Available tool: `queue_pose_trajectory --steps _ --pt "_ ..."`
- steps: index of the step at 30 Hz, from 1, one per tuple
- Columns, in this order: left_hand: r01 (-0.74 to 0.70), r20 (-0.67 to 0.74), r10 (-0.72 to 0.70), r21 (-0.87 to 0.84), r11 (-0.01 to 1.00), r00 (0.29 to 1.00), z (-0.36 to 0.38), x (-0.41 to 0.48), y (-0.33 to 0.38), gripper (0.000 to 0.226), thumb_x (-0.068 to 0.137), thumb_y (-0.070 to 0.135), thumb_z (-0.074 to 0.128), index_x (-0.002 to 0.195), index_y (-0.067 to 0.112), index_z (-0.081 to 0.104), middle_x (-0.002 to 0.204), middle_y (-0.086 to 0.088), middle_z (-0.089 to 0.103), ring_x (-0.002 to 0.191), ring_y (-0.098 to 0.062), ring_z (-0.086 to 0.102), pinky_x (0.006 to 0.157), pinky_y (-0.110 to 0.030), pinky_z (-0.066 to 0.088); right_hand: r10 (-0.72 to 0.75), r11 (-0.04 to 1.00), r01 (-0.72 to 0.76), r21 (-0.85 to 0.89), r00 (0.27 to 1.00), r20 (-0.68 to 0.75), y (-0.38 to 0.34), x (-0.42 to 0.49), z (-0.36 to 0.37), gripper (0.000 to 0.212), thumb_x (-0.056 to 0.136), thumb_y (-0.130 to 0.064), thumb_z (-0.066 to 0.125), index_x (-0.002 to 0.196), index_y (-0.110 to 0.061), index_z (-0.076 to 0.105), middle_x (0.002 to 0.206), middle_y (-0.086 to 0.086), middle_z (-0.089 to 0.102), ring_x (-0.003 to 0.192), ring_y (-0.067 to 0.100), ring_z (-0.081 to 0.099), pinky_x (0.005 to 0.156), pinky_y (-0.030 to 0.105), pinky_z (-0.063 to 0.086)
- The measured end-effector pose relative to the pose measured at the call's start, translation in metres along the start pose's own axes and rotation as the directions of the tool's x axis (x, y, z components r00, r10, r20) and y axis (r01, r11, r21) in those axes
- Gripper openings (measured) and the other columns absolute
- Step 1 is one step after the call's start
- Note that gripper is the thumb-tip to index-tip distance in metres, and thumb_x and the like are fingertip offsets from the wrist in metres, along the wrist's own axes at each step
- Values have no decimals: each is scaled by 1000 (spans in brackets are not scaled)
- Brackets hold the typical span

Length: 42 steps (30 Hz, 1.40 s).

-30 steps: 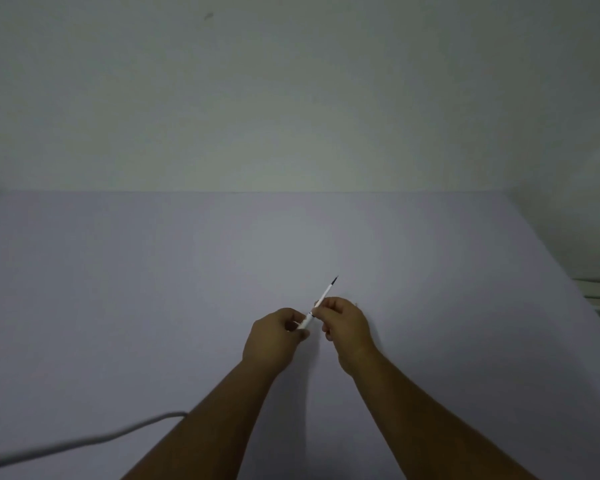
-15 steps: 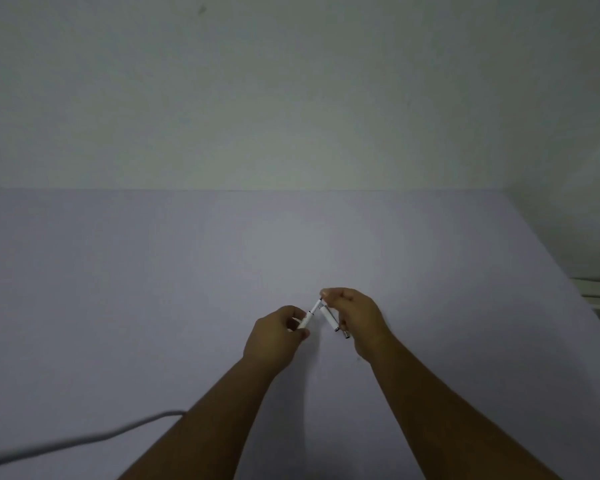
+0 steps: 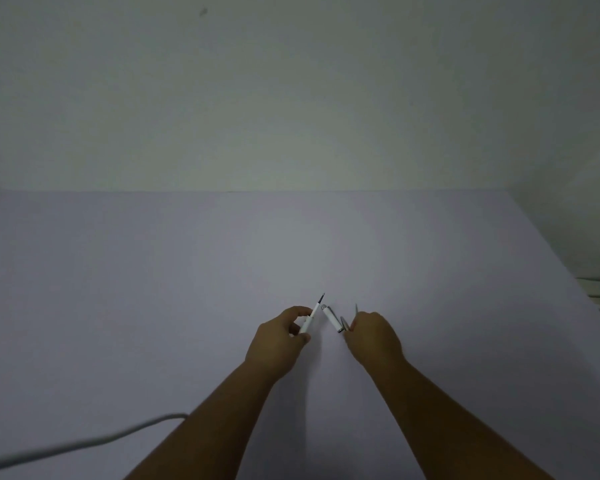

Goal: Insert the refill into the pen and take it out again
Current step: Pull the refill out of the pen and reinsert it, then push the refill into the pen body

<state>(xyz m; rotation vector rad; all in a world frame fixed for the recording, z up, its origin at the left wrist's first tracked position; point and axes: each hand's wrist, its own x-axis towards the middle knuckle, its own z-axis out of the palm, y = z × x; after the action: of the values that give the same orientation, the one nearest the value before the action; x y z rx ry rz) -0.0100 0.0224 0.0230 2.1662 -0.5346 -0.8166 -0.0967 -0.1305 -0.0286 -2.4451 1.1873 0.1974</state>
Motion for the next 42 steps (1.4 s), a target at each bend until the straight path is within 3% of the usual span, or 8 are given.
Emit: queue_pose_trajectory --steps 3,7,9,13,15,32,36,42 --pt "-2 6 2 12 1000 1000 0 -2 1 33 89 19 61 117 35 60 95 -1 63 79 -17 58 57 -17 43 75 992 -74 107 997 -4 -3 -3 -1 38 87 -36 56 96 0 65 99 18 69 90 32 67 73 36 55" --pt "-5 8 4 21 1000 1000 -2 -3 3 33 88 19 61 116 36 60 93 0 63 78 -18 58 59 -19 44 223 865 -180 468 974 -38 -7 -3 -15 23 82 -22 60 94 -2 61 96 15 68 92 32 64 81 37 52" --pt "-7 12 6 25 1000 1000 -2 -4 4 33 88 19 61 116 36 60 94 -1 63 77 -18 58 59 -20 44 244 720 -189 668 970 11 -12 -1 -25 19 82 -15 59 99 -6 63 95 12 67 85 26 60 81 38 50" --pt "-15 27 13 58 998 1000 -2 -6 8 32 90 21 59 119 36 58 99 -2 63 81 -19 59 60 -20 45 131 213 -210 954 974 185 -26 -4 -47 18 84 -3 60 98 -10 66 79 4 62 62 13 48 56 25 41" --pt "-20 32 18 75 997 999 -2 -7 10 33 91 22 58 120 36 57 98 0 61 81 -18 58 57 -16 43 94 160 -212 964 976 199 -30 -5 -54 15 82 -5 64 96 -11 66 80 4 62 65 14 50 57 25 41" --pt "-53 -2 54 72 996 999 -1 -12 25 37 91 18 59 126 27 55 112 -8 66 86 -16 56 73 -23 43 -18 360 -173 917 981 192 -38 -18 -51 11 80 -13 70 91 -13 68 75 -1 63 71 13 50 66 26 42" --pt "-24 -35 27 89 996 999 0 -10 22 31 89 21 61 120 20 61 107 -2 66 85 -13 54 66 -18 40 -29 363 -195 911 975 220 -39 -18 -51 11 81 -13 68 92 -15 67 76 -2 62 70 12 48 68 29 40" --pt "-23 -66 28 70 997 997 -1 -7 26 26 89 21 62 114 15 67 113 -3 69 90 -15 60 78 -23 42 -112 435 -162 886 966 232 -41 -17 -44 9 81 -18 68 87 -23 70 84 -5 67 73 10 53 67 28 39"
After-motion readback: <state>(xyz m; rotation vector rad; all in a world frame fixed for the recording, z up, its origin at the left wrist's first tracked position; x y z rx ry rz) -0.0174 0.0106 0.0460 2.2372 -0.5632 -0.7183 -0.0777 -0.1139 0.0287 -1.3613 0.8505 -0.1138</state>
